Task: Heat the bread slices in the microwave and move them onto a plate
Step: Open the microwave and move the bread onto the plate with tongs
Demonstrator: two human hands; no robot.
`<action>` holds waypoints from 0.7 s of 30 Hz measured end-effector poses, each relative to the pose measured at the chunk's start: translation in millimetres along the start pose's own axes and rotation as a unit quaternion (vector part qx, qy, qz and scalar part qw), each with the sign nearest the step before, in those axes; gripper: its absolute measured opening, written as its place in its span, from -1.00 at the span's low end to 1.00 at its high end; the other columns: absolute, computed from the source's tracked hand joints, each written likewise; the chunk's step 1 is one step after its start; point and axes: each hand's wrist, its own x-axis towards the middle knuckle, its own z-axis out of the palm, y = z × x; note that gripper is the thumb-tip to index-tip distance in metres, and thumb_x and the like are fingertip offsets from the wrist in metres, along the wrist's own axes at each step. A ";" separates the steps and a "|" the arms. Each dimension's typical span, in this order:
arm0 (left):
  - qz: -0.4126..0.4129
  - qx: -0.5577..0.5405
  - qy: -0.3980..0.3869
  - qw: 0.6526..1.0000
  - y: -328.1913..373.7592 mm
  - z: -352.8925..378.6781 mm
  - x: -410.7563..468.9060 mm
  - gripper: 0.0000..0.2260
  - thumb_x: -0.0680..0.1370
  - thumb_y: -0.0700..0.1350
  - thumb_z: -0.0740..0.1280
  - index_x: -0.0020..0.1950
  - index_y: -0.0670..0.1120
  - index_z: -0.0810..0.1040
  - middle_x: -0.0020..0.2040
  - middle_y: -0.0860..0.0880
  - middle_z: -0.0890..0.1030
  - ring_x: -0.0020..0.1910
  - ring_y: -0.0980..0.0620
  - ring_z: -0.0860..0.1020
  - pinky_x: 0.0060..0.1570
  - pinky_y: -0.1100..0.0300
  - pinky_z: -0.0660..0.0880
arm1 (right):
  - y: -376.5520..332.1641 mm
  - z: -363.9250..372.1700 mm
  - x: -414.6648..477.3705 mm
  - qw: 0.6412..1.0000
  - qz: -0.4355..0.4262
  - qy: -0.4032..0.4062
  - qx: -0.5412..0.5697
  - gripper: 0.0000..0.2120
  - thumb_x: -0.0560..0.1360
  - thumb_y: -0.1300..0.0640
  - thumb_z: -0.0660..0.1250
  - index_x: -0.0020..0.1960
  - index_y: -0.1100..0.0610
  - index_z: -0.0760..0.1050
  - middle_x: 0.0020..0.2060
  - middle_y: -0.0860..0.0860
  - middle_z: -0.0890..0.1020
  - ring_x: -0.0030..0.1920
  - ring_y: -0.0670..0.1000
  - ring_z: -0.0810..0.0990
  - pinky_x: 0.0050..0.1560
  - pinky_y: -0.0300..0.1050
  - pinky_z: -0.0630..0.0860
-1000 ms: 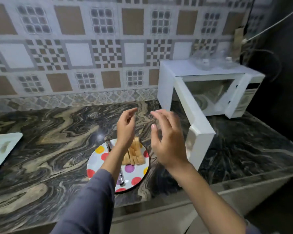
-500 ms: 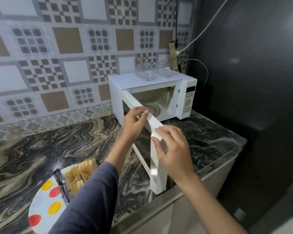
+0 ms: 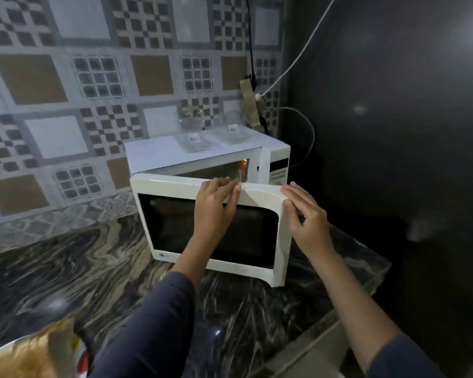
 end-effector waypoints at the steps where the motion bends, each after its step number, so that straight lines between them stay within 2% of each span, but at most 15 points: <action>1: 0.003 0.021 0.017 1.000 -2.7 12.3 6.5 -0.73 0.57 0.00 0.23 0.11 -0.09 0.64 -0.01 -0.08 0.64 -0.01 -0.04 0.53 0.03 0.17 0.43 | 17.1 2.6 12.3 1.000 0.000 -0.011 0.011 -0.62 0.55 0.09 0.14 0.23 0.29 0.50 0.21 0.13 0.55 0.32 -0.09 0.39 0.39 -0.22 0.30; 5: -0.027 0.092 0.062 0.993 -9.6 55.7 28.9 -0.76 0.57 -0.05 0.25 0.12 -0.10 0.63 0.03 -0.07 0.65 -0.01 -0.05 0.53 0.06 0.19 0.39 | 79.7 19.9 62.3 0.997 -0.030 -0.071 0.028 -0.66 0.56 0.15 0.20 0.28 0.27 0.46 0.27 0.12 0.51 0.37 -0.08 0.34 0.41 -0.14 0.27; 8: -0.034 0.148 0.087 0.985 -20.5 79.3 41.1 -0.78 0.56 -0.08 0.27 0.13 -0.12 0.61 0.03 -0.07 0.64 -0.03 -0.06 0.52 0.08 0.20 0.36 | 115.0 34.1 92.8 0.991 -0.043 -0.115 0.054 -0.67 0.57 0.21 0.22 0.32 0.25 0.43 0.29 0.04 0.46 0.37 -0.12 0.31 0.42 -0.30 0.19; 11: -0.032 0.191 0.103 0.976 -32.5 95.1 54.5 -0.79 0.55 -0.11 0.28 0.12 -0.14 0.62 0.01 -0.10 0.63 -0.06 -0.06 0.51 0.06 0.17 0.38 | 144.2 54.1 119.4 0.982 -0.083 -0.150 0.073 -0.64 0.57 0.16 0.20 0.33 0.26 0.41 0.33 0.08 0.44 0.40 -0.04 0.31 0.41 -0.18 0.26; 13: -0.042 0.203 0.112 0.972 -36.4 102.9 60.5 -0.79 0.55 -0.13 0.29 0.12 -0.14 0.62 0.00 -0.11 0.63 -0.04 -0.02 0.46 0.08 0.17 0.36 | 158.1 65.0 133.2 0.973 -0.093 -0.180 0.107 -0.62 0.55 0.18 0.20 0.34 0.28 0.39 0.35 0.06 0.38 0.43 -0.09 0.23 0.39 -0.13 0.28; 16: -0.056 0.221 0.119 0.966 -42.1 111.1 66.3 -0.79 0.55 -0.14 0.28 0.13 -0.13 0.62 0.02 -0.12 0.63 0.01 0.00 0.43 0.13 0.15 0.35 | 171.7 73.1 148.5 0.959 -0.095 -0.232 0.129 -0.59 0.56 0.20 0.22 0.39 0.22 0.32 0.40 0.01 0.30 0.47 -0.14 0.10 0.44 -0.30 0.14; 18: -0.062 0.235 0.108 0.964 -45.1 114.8 68.9 -0.77 0.57 -0.13 0.25 0.18 -0.12 0.59 0.07 -0.12 0.61 0.08 -0.02 0.46 0.22 0.16 0.30 | 179.5 76.4 157.9 0.955 -0.118 -0.248 0.114 -0.59 0.56 0.18 0.24 0.39 0.17 0.32 0.41 -0.01 0.31 0.48 -0.14 0.07 0.43 -0.39 0.04; 19: -0.065 0.241 0.100 0.963 -45.4 116.4 69.6 -0.75 0.58 -0.13 0.23 0.20 -0.12 0.57 0.11 -0.12 0.60 0.11 -0.05 0.48 0.28 0.18 0.25 | 183.0 77.7 162.3 0.954 -0.134 -0.249 0.099 -0.59 0.55 0.16 0.26 0.38 0.15 0.34 0.39 0.00 0.34 0.48 -0.13 0.07 0.44 -0.34 0.02; 21: -0.088 0.233 0.100 0.963 -42.4 121.1 69.5 -0.73 0.58 -0.14 0.21 0.25 -0.13 0.52 0.21 -0.15 0.53 0.20 -0.12 0.47 0.37 0.23 0.13 | 188.7 77.3 171.6 0.953 -0.158 -0.249 0.074 -0.57 0.52 0.10 0.31 0.35 0.14 0.36 0.37 0.01 0.39 0.48 -0.09 0.08 0.48 -0.11 0.02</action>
